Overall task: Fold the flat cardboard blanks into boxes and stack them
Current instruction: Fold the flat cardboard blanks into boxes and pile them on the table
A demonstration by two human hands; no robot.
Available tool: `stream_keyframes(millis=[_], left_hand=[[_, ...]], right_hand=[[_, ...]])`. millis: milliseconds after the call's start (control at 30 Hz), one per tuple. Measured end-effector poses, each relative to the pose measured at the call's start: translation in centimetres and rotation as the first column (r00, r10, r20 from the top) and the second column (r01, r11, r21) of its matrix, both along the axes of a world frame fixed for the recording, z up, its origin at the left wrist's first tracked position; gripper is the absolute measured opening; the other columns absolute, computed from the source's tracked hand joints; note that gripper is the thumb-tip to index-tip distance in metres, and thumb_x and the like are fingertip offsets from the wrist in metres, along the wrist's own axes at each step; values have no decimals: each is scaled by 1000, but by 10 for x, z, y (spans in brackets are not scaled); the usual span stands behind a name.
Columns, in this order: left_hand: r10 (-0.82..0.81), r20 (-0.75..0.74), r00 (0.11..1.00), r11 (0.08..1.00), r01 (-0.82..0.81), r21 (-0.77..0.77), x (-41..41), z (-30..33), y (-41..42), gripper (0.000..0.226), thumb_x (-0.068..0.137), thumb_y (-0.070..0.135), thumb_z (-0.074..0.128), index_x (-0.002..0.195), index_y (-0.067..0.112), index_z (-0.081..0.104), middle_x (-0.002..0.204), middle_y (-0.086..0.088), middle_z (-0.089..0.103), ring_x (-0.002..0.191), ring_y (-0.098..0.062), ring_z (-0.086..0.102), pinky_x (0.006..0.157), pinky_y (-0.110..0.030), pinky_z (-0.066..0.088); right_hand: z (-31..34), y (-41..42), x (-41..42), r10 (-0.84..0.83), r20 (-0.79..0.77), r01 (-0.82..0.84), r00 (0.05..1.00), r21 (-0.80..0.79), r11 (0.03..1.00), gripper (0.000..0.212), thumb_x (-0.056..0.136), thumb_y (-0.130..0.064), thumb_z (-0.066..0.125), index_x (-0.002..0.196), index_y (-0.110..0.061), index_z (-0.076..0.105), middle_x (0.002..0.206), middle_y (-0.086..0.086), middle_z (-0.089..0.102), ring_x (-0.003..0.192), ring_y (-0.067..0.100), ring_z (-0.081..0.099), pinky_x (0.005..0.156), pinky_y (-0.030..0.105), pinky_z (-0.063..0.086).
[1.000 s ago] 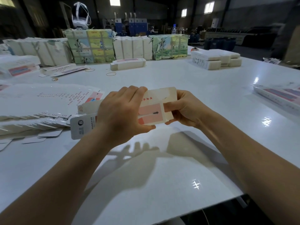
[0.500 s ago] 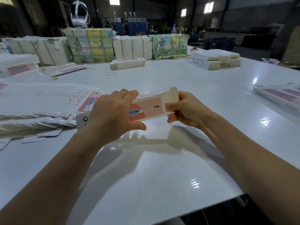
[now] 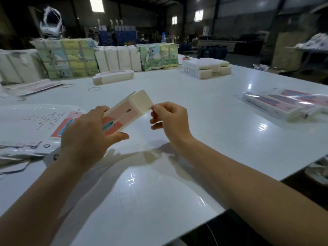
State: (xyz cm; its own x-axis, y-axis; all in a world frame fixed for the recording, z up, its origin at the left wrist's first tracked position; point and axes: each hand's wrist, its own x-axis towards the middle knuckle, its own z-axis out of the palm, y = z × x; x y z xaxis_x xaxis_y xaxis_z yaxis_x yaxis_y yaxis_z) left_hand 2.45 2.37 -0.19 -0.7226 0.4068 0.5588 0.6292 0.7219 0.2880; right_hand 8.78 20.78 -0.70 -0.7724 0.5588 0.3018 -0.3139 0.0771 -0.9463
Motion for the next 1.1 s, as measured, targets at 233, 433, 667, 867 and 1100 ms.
stream_keyframes(millis=[233, 433, 667, 867, 1100], left_hand=[[-27, 5, 1000, 1000, 27, -13, 3, -2, 8, 79, 63, 66, 57, 124, 16, 53, 104, -10, 63, 76, -20, 49, 60, -35, 41], [-89, 54, 995, 995, 92, -49, 6, -6, 10, 76, 61, 68, 52, 120, 20, 52, 97, 0, 60, 72, -16, 51, 51, -23, 32], [-82, 52, 995, 987, 88, -131, 4, -8, 7, 72, 63, 70, 50, 118, 23, 51, 102, 1, 62, 74, -16, 56, 57, -28, 45], [-61, 27, 998, 990, 64, -128, 8, -7, 9, 73, 63, 71, 48, 118, 24, 51, 102, 2, 61, 73, -16, 55, 56, -27, 42], [-35, 8, 999, 988, 35, -150, 13, -8, 14, 76, 62, 73, 41, 119, 23, 48, 107, 1, 61, 75, -17, 56, 60, -27, 44]], right_hand=[[-8, -17, 2, -23, -50, 31, 998, 181, 983, 22, 92, -9, 57, 110, -6, 70, 91, -4, 59, 82, 11, 58, 72, 25, 52], [-8, -22, 8, -22, -35, 32, 999, 328, 944, 14, 92, -10, 56, 95, -8, 70, 79, -1, 63, 69, 9, 53, 67, 25, 46], [-6, -19, 8, 63, 103, -100, 993, 404, 909, 60, 96, -12, 49, 149, -22, 24, 99, 9, 60, 85, 21, 59, 75, 34, 56], [-4, -19, 6, -74, 23, 56, 997, 446, 893, 18, 90, -11, 57, 104, -15, 67, 96, -1, 54, 86, 9, 54, 79, 14, 46], [-3, -20, 7, -5, 22, -6, 1000, 472, 882, 23, 95, -7, 46, 97, -13, 68, 87, -6, 60, 73, 3, 53, 64, 7, 39]])
